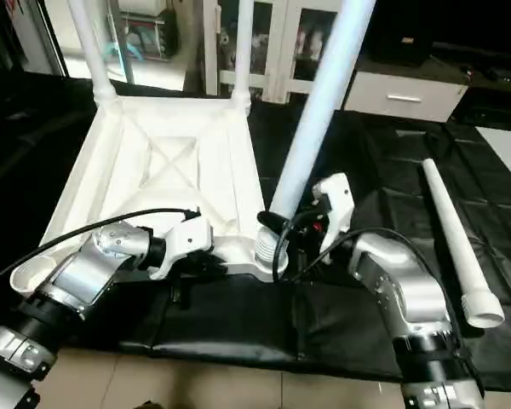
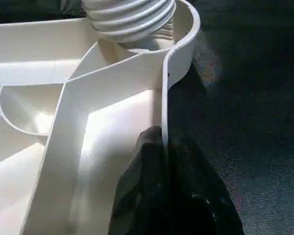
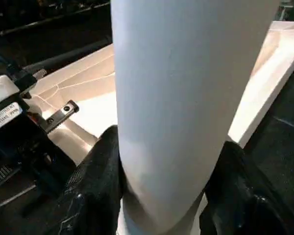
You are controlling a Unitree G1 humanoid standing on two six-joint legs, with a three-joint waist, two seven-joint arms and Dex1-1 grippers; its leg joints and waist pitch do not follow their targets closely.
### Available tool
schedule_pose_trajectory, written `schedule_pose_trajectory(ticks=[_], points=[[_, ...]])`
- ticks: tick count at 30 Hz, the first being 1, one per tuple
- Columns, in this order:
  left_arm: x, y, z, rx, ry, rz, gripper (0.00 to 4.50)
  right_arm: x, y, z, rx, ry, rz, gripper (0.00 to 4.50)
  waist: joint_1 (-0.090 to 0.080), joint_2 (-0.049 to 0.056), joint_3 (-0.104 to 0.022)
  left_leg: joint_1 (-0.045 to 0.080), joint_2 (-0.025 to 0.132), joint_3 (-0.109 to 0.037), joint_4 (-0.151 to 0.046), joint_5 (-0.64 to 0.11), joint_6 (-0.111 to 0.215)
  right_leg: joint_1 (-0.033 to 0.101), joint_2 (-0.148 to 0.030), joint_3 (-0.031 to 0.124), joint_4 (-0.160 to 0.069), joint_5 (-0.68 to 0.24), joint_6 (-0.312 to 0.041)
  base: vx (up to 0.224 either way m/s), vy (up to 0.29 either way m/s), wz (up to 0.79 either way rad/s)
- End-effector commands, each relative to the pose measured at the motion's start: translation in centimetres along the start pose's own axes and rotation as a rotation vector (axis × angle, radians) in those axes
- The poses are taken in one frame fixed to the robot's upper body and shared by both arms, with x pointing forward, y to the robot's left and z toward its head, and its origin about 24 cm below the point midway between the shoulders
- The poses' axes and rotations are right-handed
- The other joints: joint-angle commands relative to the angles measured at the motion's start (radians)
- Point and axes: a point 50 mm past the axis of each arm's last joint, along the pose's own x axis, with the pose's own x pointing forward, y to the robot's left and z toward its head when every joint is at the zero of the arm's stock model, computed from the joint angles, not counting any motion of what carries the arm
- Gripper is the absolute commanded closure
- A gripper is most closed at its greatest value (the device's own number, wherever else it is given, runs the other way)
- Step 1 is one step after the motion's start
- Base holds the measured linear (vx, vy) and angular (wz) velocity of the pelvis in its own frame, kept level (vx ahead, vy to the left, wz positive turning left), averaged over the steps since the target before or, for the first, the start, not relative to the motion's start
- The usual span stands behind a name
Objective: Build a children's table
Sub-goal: Insert table leg to table base
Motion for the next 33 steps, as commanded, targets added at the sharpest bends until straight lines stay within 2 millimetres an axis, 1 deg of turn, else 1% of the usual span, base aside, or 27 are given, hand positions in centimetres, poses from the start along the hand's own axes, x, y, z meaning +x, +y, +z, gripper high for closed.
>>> schedule_pose_trajectory(ticks=[1,5,9,11,12,14,15,16,20,21,23,24,25,27,29,32,33], points=[[0.7,-0.6,-0.4,-0.021,0.007,-0.019,4.45,0.0,-0.4,-0.3,-0.019,0.036,0.000,2.64,0.001,-0.012,-0.060,0.011,0.068,-0.030,-0.075,-0.158,0.026,0.043,-0.080,0.061,-0.073,-0.291,-0.163,0.000,0.000,0.00],[0.7,-0.5,-0.4,-0.020,0.013,-0.009,4.45,0.3,0.0,-0.5,-0.022,0.048,0.026,2.64,0.001,-0.013,-0.059,0.012,0.068,-0.031,-0.076,-0.166,0.026,0.043,-0.080,0.062,-0.073,-0.284,-0.165,0.000,0.000,0.00],[0.7,-0.5,-0.3,-0.016,0.015,-0.010,4.45,0.6,0.0,-0.7,-0.038,0.070,0.040,2.64,0.001,-0.011,-0.059,0.012,0.069,-0.032,-0.077,-0.176,0.021,0.042,-0.080,0.061,-0.074,-0.295,-0.165,0.000,0.000,0.00],[0.7,-0.4,-0.3,-0.013,0.017,-0.010,4.45,0.6,0.0,-0.9,-0.050,0.084,0.044,2.64,0.001,-0.013,-0.059,0.012,0.068,-0.031,-0.076,-0.182,0.018,0.042,-0.081,0.062,-0.075,-0.297,-0.166,0.000,0.000,0.00],[0.7,-0.4,-0.3,-0.010,0.020,-0.012,4.45,0.6,-0.1,-1.2,-0.073,0.109,0.047,2.64,0.001,-0.007,-0.059,0.012,0.068,-0.032,-0.077,-0.184,0.017,0.042,-0.081,0.062,-0.075,-0.298,-0.167,0.000,0.000,0.00],[0.7,-0.4,-0.3,-0.008,0.023,-0.013,4.45,0.5,-0.1,-1.4,-0.082,0.123,0.046,2.64,0.000,-0.011,-0.059,0.013,0.069,-0.032,-0.077,-0.189,0.015,0.042,-0.080,0.062,-0.075,-0.295,-0.166,0.000,0.000,0.00],[0.7,-0.4,-0.3,-0.007,0.025,-0.013,4.45,0.5,-0.2,-1.5,-0.083,0.132,0.040,2.64,0.001,-0.010,-0.059,0.013,0.069,-0.032,-0.078,-0.189,0.016,0.043,-0.080,0.062,-0.074,-0.290,-0.169,0.000,0.000,0.00],[0.7,-0.4,-0.3,-0.007,0.025,-0.014,4.45,0.5,-0.2,-1.5,-0.083,0.135,0.039,2.64,0.000,-0.011,-0.059,0.013,0.069,-0.032,-0.078,-0.191,0.016,0.043,-0.079,0.062,-0.075,-0.292,-0.169,0.000,0.000,0.00],[0.7,-0.3,-0.3,-0.006,0.028,-0.015,4.45,0.4,-0.2,-1.7,-0.109,0.162,0.051,2.64,0.000,-0.010,-0.057,0.015,0.069,-0.033,-0.080,-0.216,0.011,0.042,-0.080,0.062,-0.080,-0.328,-0.161,0.000,0.000,0.00],[0.7,-0.3,-0.3,-0.005,0.030,-0.015,4.45,0.4,-0.2,-1.7,-0.114,0.161,0.054,2.64,-0.001,-0.009,-0.056,0.016,0.070,-0.035,-0.081,-0.225,0.007,0.041,-0.080,0.062,-0.080,-0.335,-0.159,0.000,0.000,0.00],[0.6,-0.3,-0.3,-0.006,0.030,-0.015,4.45,0.0,-0.3,-1.3,-0.111,0.152,0.055,2.64,-0.001,-0.010,-0.057,0.017,0.071,-0.035,-0.082,-0.232,0.004,0.042,-0.079,0.063,-0.080,-0.323,-0.162,0.000,0.000,0.00],[0.6,-0.3,-0.3,-0.006,0.030,-0.015,4.45,0.0,-0.3,-1.3,-0.111,0.152,0.055,2.64,-0.001,-0.010,-0.057,0.017,0.071,-0.035,-0.082,-0.231,0.004,0.042,-0.079,0.063,-0.079,-0.318,-0.164,0.000,0.000,0.00],[0.6,-0.3,-0.4,-0.006,0.031,-0.015,4.45,-0.1,-0.3,-1.1,-0.109,0.146,0.056,2.64,-0.001,-0.008,-0.057,0.016,0.071,-0.035,-0.082,-0.231,0.005,0.042,-0.080,0.063,-0.079,-0.314,-0.166,0.000,0.000,0.00],[0.6,-0.3,-0.4,-0.006,0.034,-0.014,4.45,-0.6,-0.3,-0.6,-0.107,0.124,0.066,2.64,-0.001,-0.009,-0.057,0.017,0.071,-0.035,-0.082,-0.236,0.006,0.042,-0.080,0.063,-0.079,-0.319,-0.166,0.000,0.000,0.00],[0.5,-0.3,-0.5,-0.006,0.035,-0.013,4.45,-0.9,-0.3,-0.3,-0.105,0.112,0.072,2.64,0.000,-0.007,-0.057,0.016,0.071,-0.035,-0.083,-0.236,0.007,0.044,-0.079,0.063,-0.080,-0.313,-0.166,0.000,0.000,0.00],[0.6,-0.3,-0.5,-0.006,0.034,-0.015,4.45,-1.0,-0.2,-0.2,-0.095,0.105,0.076,2.64,0.000,-0.007,-0.057,0.016,0.071,-0.035,-0.082,-0.232,0.010,0.043,-0.080,0.064,-0.079,-0.303,-0.169,0.000,0.000,0.00],[0.6,-0.3,-0.5,-0.005,0.034,-0.017,4.45,-1.0,-0.1,-0.1,-0.091,0.100,0.080,2.64,0.000,-0.006,-0.057,0.016,0.071,-0.035,-0.082,-0.238,0.009,0.043,-0.080,0.063,-0.080,-0.313,-0.170,0.000,0.000,0.00]])
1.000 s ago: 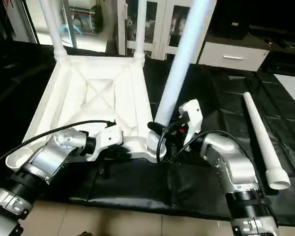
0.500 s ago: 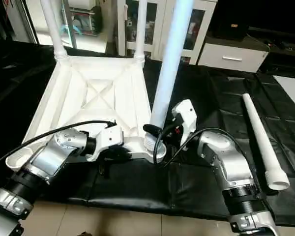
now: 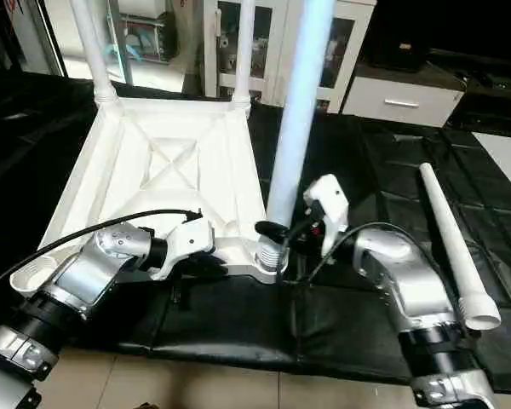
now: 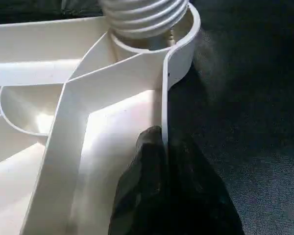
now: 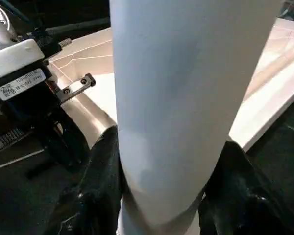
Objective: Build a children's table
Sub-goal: Insert table leg to table base
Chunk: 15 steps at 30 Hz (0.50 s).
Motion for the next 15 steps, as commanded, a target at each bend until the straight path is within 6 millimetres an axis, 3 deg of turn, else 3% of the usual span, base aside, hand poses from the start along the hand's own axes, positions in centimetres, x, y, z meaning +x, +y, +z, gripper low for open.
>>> schedule_pose_trajectory(ticks=[1,15], points=[[0.52,-0.29,-0.29,-0.002,0.020,-0.018,4.45,-0.34,0.07,-0.23,0.027,0.010,0.003,2.64,0.001,0.000,-0.053,0.011,0.071,-0.035,-0.082,-0.241,0.007,0.037,-0.080,0.062,-0.080,-0.317,-0.172,0.000,0.000,0.00],[0.54,-0.36,-0.29,-0.004,0.018,-0.025,4.45,0.33,0.24,-0.31,0.024,0.017,0.017,2.64,0.001,-0.003,-0.051,0.010,0.072,-0.036,-0.083,-0.246,0.001,0.034,-0.083,0.063,-0.082,-0.337,-0.168,0.000,0.000,0.00]])
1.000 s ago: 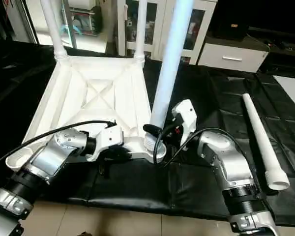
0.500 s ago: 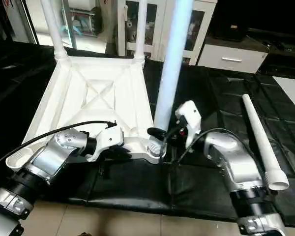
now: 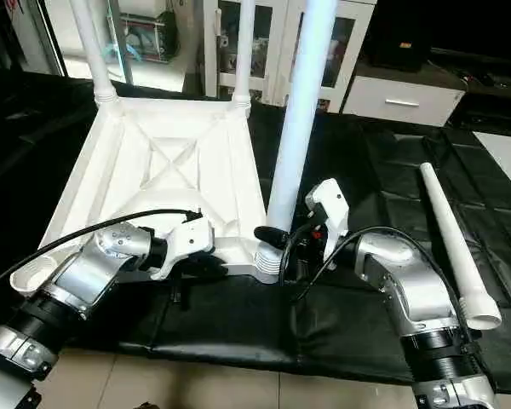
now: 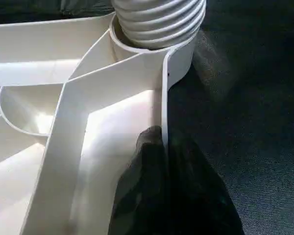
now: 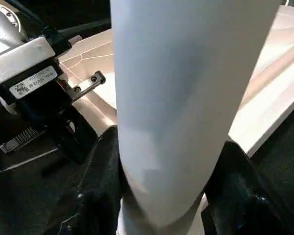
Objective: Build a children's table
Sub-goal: Insert table leg to table base
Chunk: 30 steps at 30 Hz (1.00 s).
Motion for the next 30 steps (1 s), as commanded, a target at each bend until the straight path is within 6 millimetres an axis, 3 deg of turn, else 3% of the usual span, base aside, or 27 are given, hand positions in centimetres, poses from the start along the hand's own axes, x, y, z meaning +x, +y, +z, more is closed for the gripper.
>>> schedule_pose_trajectory(ticks=[1,5,13,19,30], points=[[0.5,-0.4,-0.4,-0.007,0.020,-0.022,4.45,0.3,-0.3,-0.1,-0.008,0.019,-0.010,2.64,0.000,-0.005,-0.053,0.011,0.072,-0.035,-0.083,-0.245,0.002,0.033,-0.082,0.063,-0.082,-0.335,-0.170,0.000,0.000,0.00],[0.5,-0.4,-0.4,-0.007,0.022,-0.021,4.45,0.7,-0.9,-0.4,-0.013,0.032,-0.037,2.64,-0.002,-0.004,-0.052,0.009,0.072,-0.036,-0.083,-0.244,0.000,0.034,-0.082,0.063,-0.080,-0.328,-0.178,0.000,0.000,0.00],[0.6,-0.4,-0.4,-0.006,0.023,-0.019,4.45,1.0,-0.8,-0.6,0.006,0.042,-0.004,2.64,-0.004,-0.009,-0.049,0.011,0.072,-0.038,-0.085,-0.270,-0.004,0.031,-0.084,0.063,-0.088,-0.393,-0.153,0.000,0.000,0.00],[0.6,-0.4,-0.4,-0.005,0.023,-0.019,4.45,1.1,-1.0,-0.7,0.025,0.022,-0.021,2.64,-0.005,-0.008,-0.050,0.011,0.073,-0.038,-0.086,-0.267,-0.005,0.030,-0.083,0.064,-0.086,-0.374,-0.158,0.000,0.000,0.00],[0.5,-0.2,-0.4,-0.004,0.026,-0.009,4.45,-0.2,-1.2,-2.1,0.119,-0.055,-0.102,2.64,-0.004,-0.005,-0.048,0.010,0.074,-0.040,-0.089,-0.287,-0.009,0.029,-0.084,0.063,-0.091,-0.404,-0.147,0.000,0.000,0.00]])
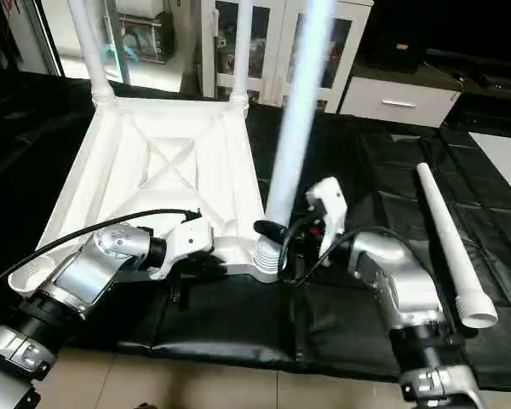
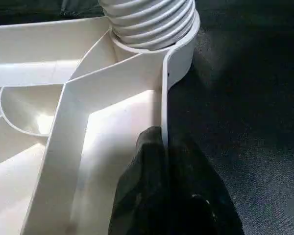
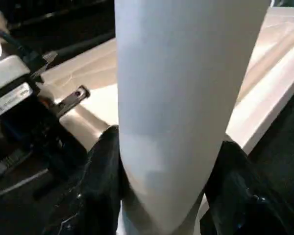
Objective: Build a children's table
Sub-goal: Insert table leg to table base
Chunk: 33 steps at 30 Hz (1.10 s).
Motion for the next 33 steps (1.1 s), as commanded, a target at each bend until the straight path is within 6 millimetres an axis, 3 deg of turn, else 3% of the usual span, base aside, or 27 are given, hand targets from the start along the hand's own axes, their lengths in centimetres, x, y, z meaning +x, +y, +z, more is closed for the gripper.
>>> schedule_pose_trajectory(ticks=[1,7,9,10,19,27,33], points=[[0.5,-0.2,-0.4,-0.006,0.022,-0.017,4.45,-0.7,-0.4,-0.8,0.016,0.016,-0.061,2.64,0.000,-0.001,-0.047,0.013,0.073,-0.038,-0.089,-0.295,-0.010,0.026,-0.084,0.063,-0.092,-0.407,-0.146,0.000,0.000,0.00],[0.5,-0.1,-0.3,-0.004,0.023,-0.015,4.45,-1.3,0.2,-1.9,0.026,-0.048,-0.104,2.64,0.002,0.008,-0.046,0.016,0.075,-0.040,-0.093,-0.328,-0.020,0.022,-0.085,0.064,-0.097,-0.419,-0.140,0.000,0.000,0.00],[0.5,-0.1,-0.3,-0.003,0.024,-0.014,4.45,-1.4,0.6,-2.2,0.021,-0.049,-0.098,2.64,0.001,0.005,-0.046,0.013,0.075,-0.042,-0.095,-0.332,-0.021,0.026,-0.084,0.063,-0.097,-0.418,-0.137,0.000,0.000,0.00],[0.5,-0.1,-0.3,-0.003,0.024,-0.013,4.45,-1.4,0.9,-2.5,0.021,-0.048,-0.096,2.64,0.003,0.010,-0.045,0.016,0.074,-0.041,-0.096,-0.336,-0.021,0.024,-0.085,0.063,-0.098,-0.418,-0.137,0.000,0.000,0.00],[0.3,0.2,-0.4,-0.004,0.028,-0.004,4.45,-1.6,2.3,-3.0,-0.003,-0.074,-0.112,2.64,0.001,0.010,-0.043,0.015,0.075,-0.044,-0.100,-0.353,-0.021,0.023,-0.086,0.064,-0.102,-0.442,-0.126,0.000,0.000,0.00],[0.4,0.3,-0.3,-0.005,0.027,0.000,4.45,-1.1,3.8,-4.3,-0.039,0.047,-0.022,2.64,0.000,0.006,-0.038,0.016,0.076,-0.047,-0.102,-0.381,-0.022,0.020,-0.088,0.064,-0.110,-0.512,-0.103,0.000,0.000,0.00],[0.4,0.3,-0.4,-0.007,0.029,0.001,4.45,-1.2,3.6,-5.2,-0.024,0.136,-0.027,2.64,-0.004,0.004,-0.034,0.017,0.076,-0.050,-0.105,-0.408,-0.025,0.018,-0.089,0.063,-0.115,-0.551,-0.092,0.000,0.000,0.00]])
